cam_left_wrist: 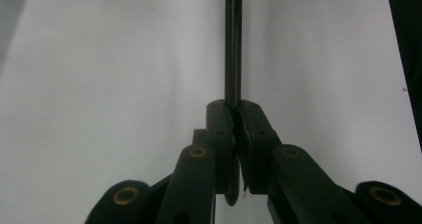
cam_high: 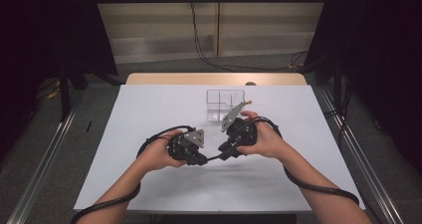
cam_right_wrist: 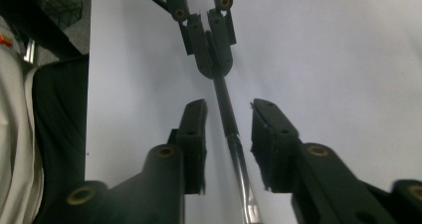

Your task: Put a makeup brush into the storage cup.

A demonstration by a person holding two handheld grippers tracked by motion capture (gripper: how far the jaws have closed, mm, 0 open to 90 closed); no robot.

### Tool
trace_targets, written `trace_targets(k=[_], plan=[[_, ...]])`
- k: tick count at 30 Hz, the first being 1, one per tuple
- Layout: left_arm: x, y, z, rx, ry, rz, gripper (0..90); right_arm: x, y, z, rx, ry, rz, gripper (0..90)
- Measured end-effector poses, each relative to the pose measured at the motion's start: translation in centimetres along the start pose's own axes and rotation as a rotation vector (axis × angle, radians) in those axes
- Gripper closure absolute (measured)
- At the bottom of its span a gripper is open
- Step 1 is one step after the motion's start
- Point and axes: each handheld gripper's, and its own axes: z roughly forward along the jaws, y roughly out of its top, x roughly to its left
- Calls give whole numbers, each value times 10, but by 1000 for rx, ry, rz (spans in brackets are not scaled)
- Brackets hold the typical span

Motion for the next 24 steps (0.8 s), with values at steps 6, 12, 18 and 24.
trace_targets(k=[6,12,18,24], plan=[[0,-1,-1,-7,8,-3,844,-4,-8,-5,-86,-6,47,453],[0,-3,-5,-23,11,-16,844,-5,-17,-10,-199,-4,86,309],[0,-6,-6,-44,28,-30,844,-5,-23,-10,-312,-6,115,213],[0,-8,-5,-46,30,-37,844,-2,-27,-12,-407,-30,138,149]])
